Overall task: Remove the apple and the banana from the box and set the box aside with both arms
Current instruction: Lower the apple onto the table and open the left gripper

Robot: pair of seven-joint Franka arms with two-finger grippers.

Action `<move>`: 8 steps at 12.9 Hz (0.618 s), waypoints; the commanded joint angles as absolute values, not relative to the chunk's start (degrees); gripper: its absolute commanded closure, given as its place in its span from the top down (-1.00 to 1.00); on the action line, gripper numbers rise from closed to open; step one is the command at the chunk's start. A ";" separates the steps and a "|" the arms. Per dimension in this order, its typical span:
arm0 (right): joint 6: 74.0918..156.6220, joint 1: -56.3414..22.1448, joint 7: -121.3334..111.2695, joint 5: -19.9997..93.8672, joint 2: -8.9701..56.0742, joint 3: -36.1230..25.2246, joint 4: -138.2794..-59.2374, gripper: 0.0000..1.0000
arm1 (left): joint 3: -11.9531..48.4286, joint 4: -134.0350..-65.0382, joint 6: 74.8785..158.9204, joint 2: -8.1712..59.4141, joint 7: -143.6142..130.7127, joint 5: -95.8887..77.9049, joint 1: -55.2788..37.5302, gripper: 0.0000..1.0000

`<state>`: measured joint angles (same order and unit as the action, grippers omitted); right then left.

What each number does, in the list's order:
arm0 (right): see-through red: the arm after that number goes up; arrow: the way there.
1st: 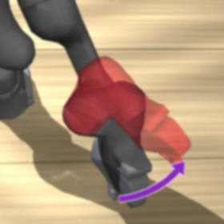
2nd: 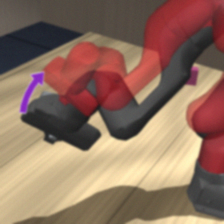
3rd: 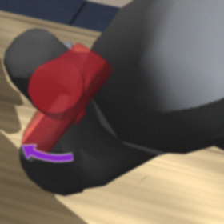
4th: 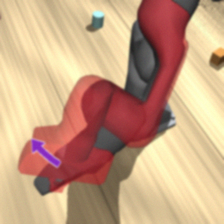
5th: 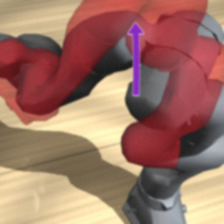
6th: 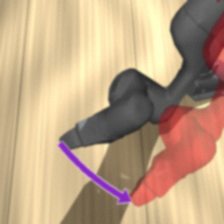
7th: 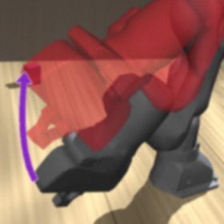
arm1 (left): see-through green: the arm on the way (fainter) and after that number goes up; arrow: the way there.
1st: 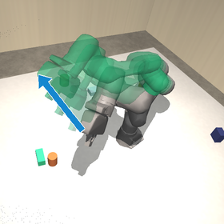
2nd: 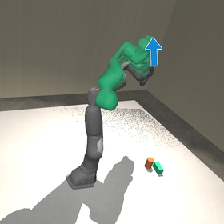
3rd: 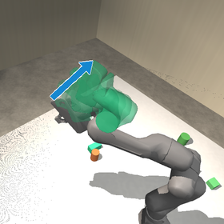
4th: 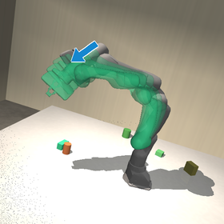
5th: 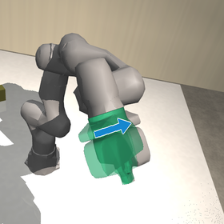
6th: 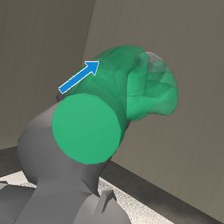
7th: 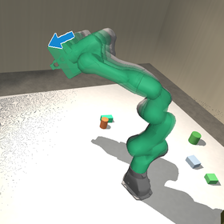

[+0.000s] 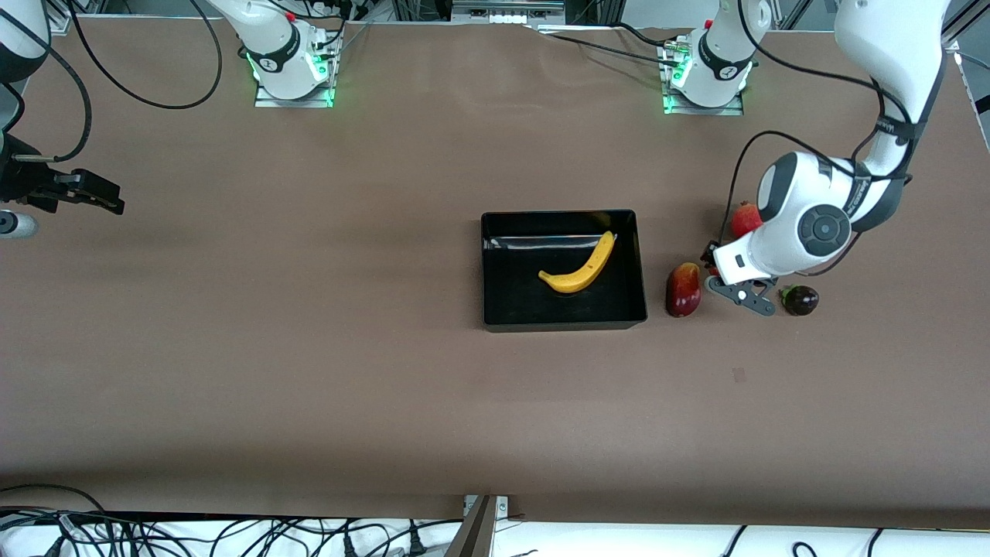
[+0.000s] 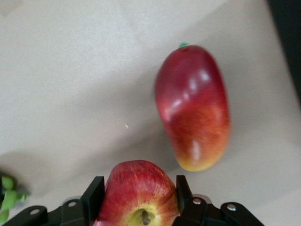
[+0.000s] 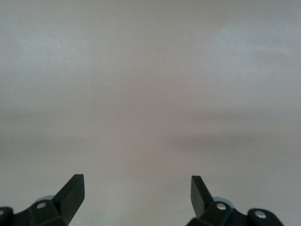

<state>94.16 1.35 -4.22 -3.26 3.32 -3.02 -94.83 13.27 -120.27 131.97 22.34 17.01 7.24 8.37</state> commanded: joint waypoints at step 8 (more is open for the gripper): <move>93.52 1.32 -3.96 -3.08 3.08 -2.90 -94.13 1.00 | 11.60 -119.18 132.66 21.47 22.06 5.12 9.15 1.00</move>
<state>94.15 1.34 -4.22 -3.26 3.32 -3.00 -94.82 11.37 -119.51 136.28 25.08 21.10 6.98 9.10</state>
